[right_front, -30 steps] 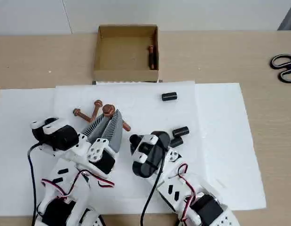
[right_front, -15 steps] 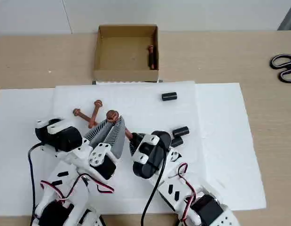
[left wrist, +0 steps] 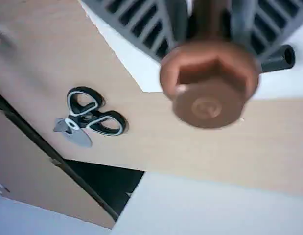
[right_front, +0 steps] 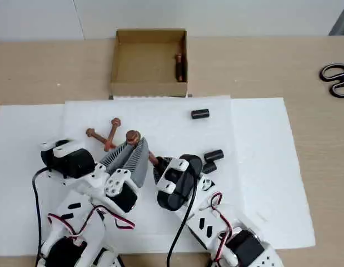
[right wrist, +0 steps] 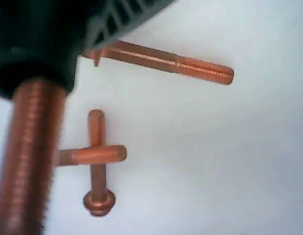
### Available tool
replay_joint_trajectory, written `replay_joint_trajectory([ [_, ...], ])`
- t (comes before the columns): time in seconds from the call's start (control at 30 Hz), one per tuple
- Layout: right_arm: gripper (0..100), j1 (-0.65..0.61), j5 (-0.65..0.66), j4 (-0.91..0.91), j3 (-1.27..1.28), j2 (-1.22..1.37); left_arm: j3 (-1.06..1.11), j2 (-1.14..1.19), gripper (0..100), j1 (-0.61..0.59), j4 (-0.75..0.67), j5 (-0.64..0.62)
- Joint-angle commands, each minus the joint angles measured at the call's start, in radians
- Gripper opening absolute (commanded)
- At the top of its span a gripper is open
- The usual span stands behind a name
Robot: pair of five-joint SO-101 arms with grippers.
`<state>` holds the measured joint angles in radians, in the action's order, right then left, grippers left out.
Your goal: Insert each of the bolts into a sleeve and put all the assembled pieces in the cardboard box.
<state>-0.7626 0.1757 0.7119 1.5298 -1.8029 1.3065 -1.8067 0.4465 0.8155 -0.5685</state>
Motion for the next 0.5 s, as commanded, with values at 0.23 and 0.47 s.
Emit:
replay_joint_trajectory([
  [0.23, 0.3, -0.028, 0.009, -0.035, -0.014, -0.01, -0.005, -0.006, 1, 0.031, 0.008, -0.005],
  [0.47, 0.3, -0.022, 0.014, -0.035, -0.046, -0.008, -0.007, -0.008, 1, 0.044, 0.126, 0.0],
])
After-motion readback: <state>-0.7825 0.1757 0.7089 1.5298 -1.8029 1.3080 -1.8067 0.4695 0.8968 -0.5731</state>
